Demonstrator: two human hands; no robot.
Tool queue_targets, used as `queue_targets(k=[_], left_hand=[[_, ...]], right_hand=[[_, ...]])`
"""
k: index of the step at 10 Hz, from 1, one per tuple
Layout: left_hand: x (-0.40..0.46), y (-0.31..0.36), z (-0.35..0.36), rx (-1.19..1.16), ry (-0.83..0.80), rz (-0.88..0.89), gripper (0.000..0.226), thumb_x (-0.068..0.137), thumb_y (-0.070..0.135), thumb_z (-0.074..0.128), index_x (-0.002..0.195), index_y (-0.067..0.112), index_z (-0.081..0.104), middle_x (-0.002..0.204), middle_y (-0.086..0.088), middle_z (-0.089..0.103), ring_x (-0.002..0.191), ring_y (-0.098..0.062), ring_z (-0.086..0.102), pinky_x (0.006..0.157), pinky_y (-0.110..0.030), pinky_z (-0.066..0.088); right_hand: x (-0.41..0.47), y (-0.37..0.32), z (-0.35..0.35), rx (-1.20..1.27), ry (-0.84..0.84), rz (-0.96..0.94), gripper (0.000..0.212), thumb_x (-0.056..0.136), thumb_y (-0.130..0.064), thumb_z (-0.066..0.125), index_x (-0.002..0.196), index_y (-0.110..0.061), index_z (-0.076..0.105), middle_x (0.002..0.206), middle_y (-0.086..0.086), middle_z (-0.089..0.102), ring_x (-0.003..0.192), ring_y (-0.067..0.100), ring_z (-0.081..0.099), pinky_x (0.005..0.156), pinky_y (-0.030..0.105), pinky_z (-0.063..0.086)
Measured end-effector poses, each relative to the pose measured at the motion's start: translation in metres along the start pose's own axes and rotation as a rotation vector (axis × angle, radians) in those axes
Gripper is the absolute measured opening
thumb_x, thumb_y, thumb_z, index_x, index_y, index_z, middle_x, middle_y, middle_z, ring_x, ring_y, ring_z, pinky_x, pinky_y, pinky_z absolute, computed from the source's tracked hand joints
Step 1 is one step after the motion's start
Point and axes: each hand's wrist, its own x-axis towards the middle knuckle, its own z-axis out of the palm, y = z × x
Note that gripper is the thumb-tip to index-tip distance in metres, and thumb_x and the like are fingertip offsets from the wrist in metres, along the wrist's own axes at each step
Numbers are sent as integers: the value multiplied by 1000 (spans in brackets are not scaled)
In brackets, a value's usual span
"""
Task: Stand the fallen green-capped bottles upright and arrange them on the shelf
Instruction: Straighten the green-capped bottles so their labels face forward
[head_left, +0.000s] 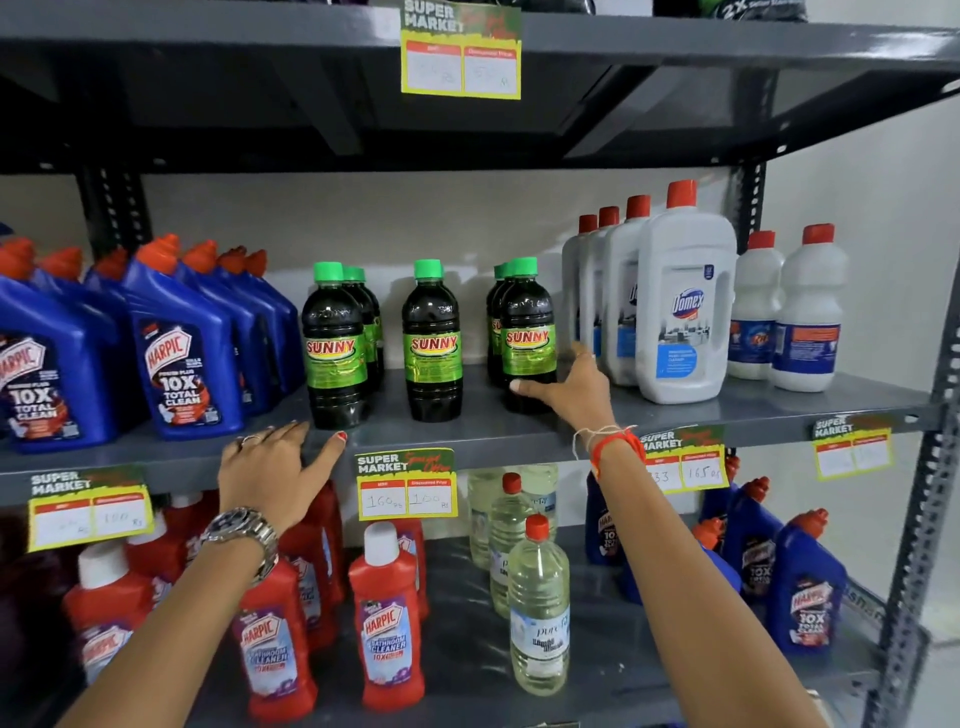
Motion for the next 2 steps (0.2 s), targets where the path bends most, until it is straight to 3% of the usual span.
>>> queue_targets(k=[1,2], left_hand=[[0,2,1,-13,16,-7,90,74,70,14,139,9,27,146,-11,35,133,-25,32,109,-48,19],[-1,7,-4,-64,111,35,88,77,68,15,143,10,11,152,-9,15,139,-23,14,112,-51,6]], right_hand=[[-15,-13,-24,347,164,-31,69,70,-24,80,127,-17,43,122,10,57,117,25,56,105,39,43],[-49,-37,-71,771,443,-205,33,76,-9,72,99,-23,53,99,6,64,94,16,63,102,42,47]])
